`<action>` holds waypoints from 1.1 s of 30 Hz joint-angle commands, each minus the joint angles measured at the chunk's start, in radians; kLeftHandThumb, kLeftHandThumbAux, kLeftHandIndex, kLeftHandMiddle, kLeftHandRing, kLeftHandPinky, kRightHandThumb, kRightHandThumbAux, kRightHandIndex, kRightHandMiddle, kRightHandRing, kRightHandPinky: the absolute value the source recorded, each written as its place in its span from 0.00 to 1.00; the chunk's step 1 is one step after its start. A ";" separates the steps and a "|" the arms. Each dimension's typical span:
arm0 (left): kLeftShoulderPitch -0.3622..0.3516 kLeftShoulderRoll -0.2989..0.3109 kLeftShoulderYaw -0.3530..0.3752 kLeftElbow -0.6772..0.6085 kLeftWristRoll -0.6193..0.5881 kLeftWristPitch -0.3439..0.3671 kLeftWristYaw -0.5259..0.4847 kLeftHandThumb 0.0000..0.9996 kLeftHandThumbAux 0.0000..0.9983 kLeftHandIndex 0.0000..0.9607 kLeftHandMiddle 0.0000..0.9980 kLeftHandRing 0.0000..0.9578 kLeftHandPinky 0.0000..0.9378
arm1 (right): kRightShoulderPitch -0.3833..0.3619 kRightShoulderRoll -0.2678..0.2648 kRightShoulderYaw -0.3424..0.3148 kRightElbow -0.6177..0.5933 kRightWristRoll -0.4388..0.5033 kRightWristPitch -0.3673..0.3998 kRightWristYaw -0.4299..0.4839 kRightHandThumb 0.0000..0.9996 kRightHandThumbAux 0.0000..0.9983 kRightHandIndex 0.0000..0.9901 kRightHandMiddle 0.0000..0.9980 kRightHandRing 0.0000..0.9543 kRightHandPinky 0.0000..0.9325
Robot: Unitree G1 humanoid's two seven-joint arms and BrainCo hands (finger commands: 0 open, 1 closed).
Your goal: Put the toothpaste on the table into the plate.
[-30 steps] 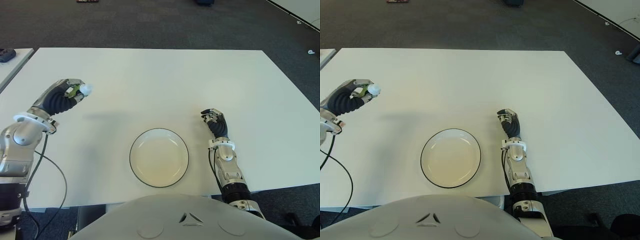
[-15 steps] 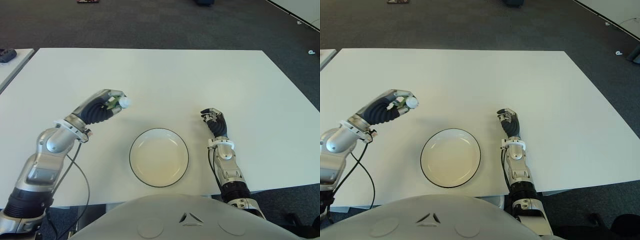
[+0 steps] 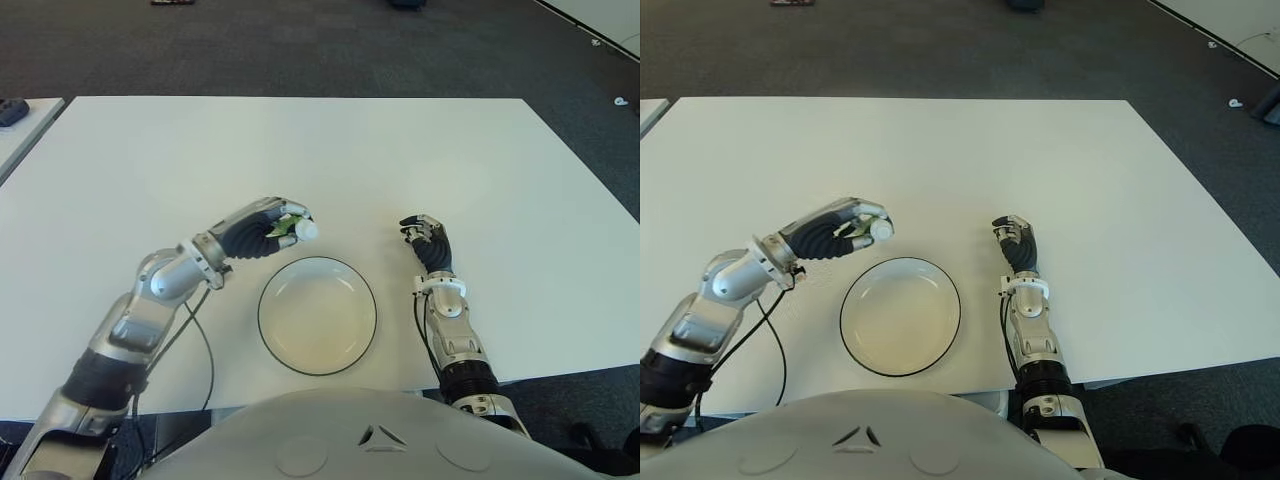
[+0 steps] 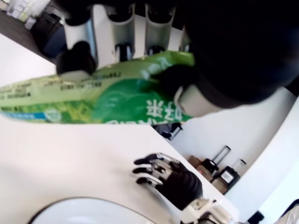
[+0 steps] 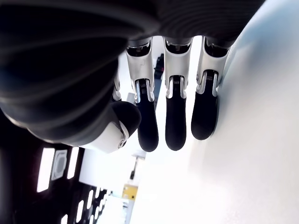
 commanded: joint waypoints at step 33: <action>-0.159 0.013 -0.223 0.341 0.416 -0.449 0.130 0.71 0.71 0.46 0.87 0.89 0.91 | 0.030 0.003 -0.001 -0.030 -0.002 0.014 -0.003 0.71 0.73 0.42 0.43 0.44 0.46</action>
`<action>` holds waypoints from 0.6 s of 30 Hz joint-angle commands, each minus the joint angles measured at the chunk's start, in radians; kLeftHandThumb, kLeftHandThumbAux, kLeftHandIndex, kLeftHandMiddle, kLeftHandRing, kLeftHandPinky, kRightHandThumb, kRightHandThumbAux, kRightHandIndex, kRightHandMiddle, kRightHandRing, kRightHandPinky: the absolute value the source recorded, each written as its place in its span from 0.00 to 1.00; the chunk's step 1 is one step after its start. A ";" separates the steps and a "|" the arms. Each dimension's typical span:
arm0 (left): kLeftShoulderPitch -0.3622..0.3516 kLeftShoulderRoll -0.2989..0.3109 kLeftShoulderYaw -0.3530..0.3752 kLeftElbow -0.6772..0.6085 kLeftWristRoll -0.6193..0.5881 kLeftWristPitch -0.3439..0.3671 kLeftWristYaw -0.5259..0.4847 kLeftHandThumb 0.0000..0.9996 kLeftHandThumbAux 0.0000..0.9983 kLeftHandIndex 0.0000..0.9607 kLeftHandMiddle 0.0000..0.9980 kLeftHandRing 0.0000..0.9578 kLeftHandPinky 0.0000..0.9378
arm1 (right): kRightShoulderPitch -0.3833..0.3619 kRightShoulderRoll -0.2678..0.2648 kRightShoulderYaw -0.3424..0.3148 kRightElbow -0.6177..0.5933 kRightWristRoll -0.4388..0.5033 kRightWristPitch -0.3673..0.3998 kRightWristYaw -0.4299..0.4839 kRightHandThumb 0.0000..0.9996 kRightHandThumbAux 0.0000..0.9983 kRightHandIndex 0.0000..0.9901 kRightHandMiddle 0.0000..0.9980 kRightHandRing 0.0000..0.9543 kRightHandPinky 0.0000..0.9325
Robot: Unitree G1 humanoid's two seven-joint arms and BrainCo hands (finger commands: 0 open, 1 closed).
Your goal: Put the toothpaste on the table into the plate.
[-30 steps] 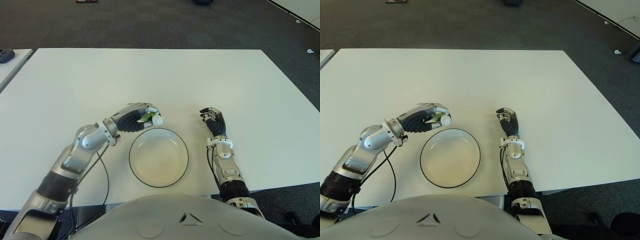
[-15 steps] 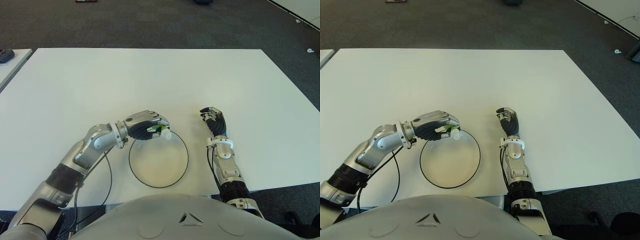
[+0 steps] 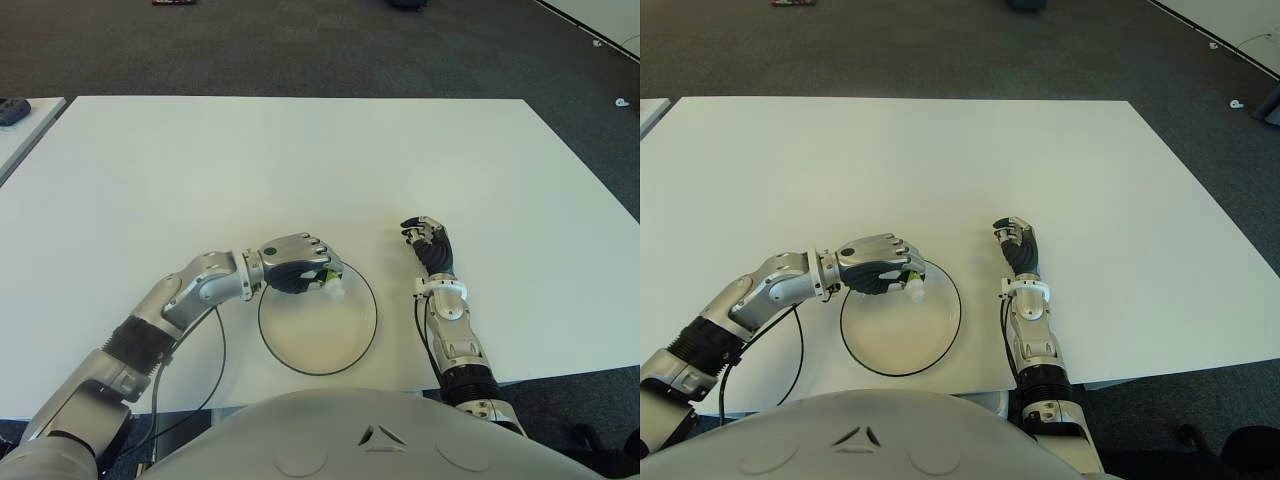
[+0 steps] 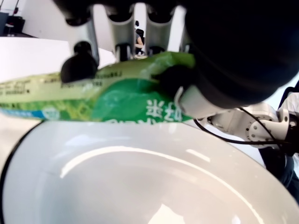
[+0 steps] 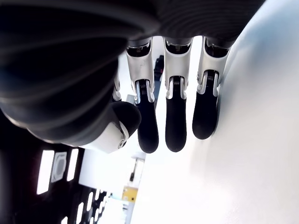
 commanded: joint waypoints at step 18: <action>-0.080 0.018 -0.007 0.138 0.426 -0.294 0.593 0.37 0.66 0.22 0.38 0.39 0.42 | 0.003 -0.001 0.000 0.014 -0.002 0.003 0.001 0.71 0.73 0.42 0.42 0.42 0.45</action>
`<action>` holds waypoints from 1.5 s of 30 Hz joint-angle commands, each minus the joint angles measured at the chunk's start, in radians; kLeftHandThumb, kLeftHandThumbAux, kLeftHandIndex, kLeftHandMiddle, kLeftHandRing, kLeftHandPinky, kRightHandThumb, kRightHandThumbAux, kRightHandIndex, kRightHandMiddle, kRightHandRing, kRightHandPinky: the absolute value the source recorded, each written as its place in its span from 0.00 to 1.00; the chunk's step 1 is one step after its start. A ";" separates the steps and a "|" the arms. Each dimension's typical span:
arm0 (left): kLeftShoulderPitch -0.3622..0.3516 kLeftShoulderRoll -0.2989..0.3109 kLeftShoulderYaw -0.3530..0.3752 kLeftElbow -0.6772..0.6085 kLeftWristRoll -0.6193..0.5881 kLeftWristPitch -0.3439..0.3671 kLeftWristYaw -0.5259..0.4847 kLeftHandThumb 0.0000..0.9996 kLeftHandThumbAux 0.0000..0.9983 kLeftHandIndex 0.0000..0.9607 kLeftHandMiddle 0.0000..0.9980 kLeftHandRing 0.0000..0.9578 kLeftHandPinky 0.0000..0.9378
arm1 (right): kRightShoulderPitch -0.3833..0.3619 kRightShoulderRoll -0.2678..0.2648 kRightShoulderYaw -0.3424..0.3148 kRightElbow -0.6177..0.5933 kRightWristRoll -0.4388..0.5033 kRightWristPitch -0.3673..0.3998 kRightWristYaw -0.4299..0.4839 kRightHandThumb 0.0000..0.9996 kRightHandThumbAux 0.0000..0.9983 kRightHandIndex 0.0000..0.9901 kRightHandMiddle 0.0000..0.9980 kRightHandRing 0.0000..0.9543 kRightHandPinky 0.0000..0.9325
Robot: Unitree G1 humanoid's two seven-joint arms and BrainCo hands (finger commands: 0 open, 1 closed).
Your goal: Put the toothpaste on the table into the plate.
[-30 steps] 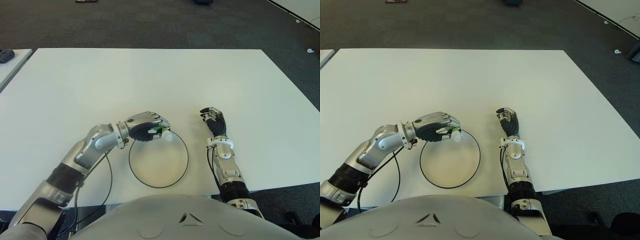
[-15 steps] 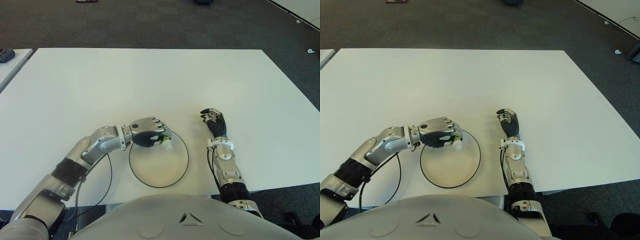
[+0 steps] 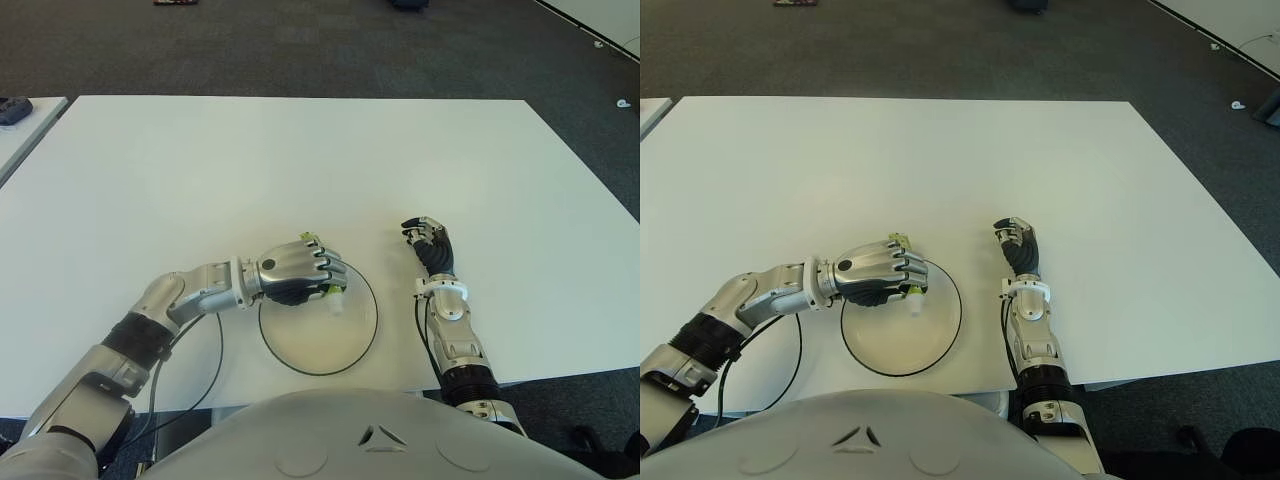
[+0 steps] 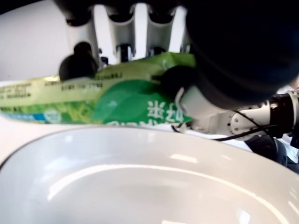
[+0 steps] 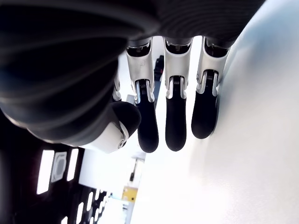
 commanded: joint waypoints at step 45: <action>-0.122 0.045 -0.095 0.206 0.081 0.050 0.577 0.19 0.32 0.00 0.00 0.00 0.01 | 0.000 -0.008 0.008 0.020 -0.018 0.005 -0.013 0.71 0.73 0.42 0.42 0.43 0.45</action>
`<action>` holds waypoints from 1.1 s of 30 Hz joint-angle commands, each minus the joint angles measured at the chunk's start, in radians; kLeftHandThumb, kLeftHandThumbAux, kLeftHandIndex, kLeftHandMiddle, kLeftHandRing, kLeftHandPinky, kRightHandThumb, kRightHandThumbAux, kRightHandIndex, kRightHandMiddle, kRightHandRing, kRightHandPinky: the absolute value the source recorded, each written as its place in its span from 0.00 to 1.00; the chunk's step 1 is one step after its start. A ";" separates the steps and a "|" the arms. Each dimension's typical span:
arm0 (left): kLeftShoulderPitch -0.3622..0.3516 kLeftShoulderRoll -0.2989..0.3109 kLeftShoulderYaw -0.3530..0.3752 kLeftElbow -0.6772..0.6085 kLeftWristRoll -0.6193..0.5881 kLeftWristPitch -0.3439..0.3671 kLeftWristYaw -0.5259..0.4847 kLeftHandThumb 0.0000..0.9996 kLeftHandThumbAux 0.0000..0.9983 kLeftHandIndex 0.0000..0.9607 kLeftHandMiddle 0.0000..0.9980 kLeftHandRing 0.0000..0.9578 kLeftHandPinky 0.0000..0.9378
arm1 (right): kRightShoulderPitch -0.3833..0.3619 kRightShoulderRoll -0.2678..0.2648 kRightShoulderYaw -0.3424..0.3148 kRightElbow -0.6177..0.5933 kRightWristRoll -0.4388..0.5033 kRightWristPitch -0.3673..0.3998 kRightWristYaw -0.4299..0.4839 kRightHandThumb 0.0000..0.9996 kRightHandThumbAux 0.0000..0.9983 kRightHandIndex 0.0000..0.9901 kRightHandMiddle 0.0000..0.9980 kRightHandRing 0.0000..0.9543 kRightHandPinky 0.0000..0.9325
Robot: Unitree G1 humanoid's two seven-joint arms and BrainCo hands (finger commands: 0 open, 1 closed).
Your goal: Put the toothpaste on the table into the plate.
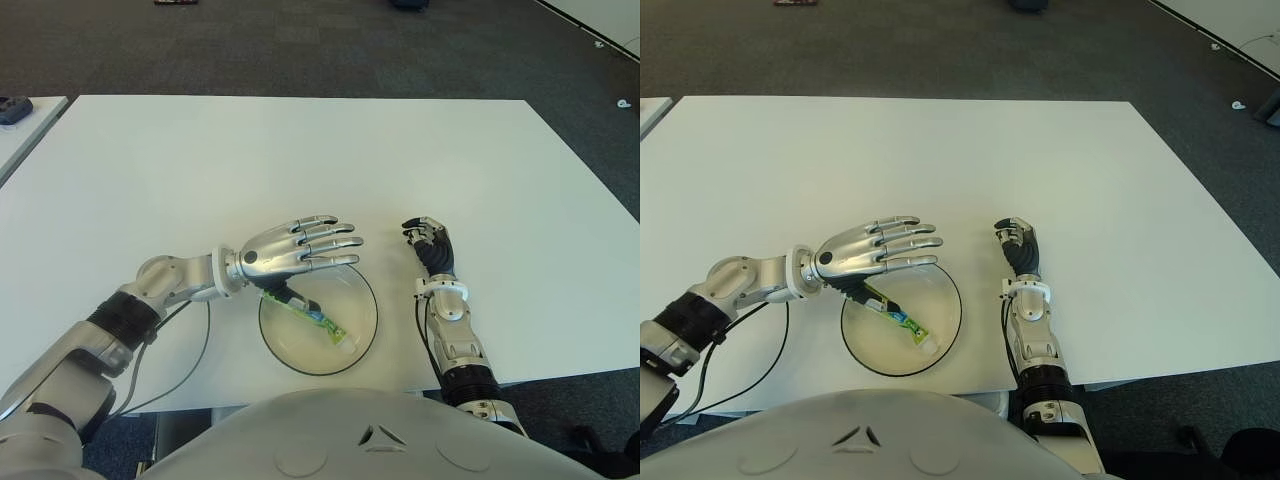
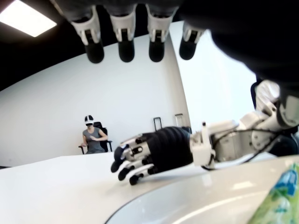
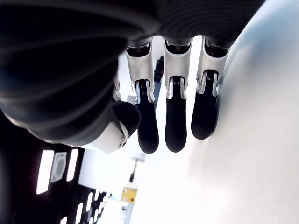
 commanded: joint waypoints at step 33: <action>0.091 -0.445 0.453 0.417 -1.421 0.322 -0.761 0.12 0.81 0.21 0.21 0.23 0.32 | 0.000 -0.007 0.002 0.019 -0.011 0.006 -0.001 0.71 0.73 0.42 0.42 0.43 0.46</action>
